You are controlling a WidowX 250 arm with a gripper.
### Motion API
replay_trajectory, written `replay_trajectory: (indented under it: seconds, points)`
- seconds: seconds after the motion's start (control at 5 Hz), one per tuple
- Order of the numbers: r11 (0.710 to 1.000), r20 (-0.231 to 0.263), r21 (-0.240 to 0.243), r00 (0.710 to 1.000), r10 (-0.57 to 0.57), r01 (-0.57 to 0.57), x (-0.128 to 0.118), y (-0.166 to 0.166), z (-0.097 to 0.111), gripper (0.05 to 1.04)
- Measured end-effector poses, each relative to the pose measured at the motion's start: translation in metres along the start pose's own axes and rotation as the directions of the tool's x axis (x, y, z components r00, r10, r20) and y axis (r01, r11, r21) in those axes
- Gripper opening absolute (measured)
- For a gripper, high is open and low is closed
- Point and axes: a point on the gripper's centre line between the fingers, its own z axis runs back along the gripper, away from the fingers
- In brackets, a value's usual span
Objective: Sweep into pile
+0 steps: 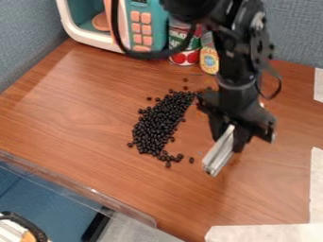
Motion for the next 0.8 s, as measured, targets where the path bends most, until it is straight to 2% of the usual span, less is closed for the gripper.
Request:
replay_trajectory:
  seconds: [0.2, 0.4, 0.8]
  points:
    - [0.999, 0.008, -0.012, 0.999, -0.046, 0.047, -0.001, -0.009, -0.002, 0.38]
    - [0.997, -0.021, -0.006, 0.996, -0.082, 0.082, -0.004, -0.009, -0.016, 0.38]
    - [0.99, -0.068, 0.043, 0.989, -0.132, 0.135, -0.013, 0.02, -0.042, 0.38]
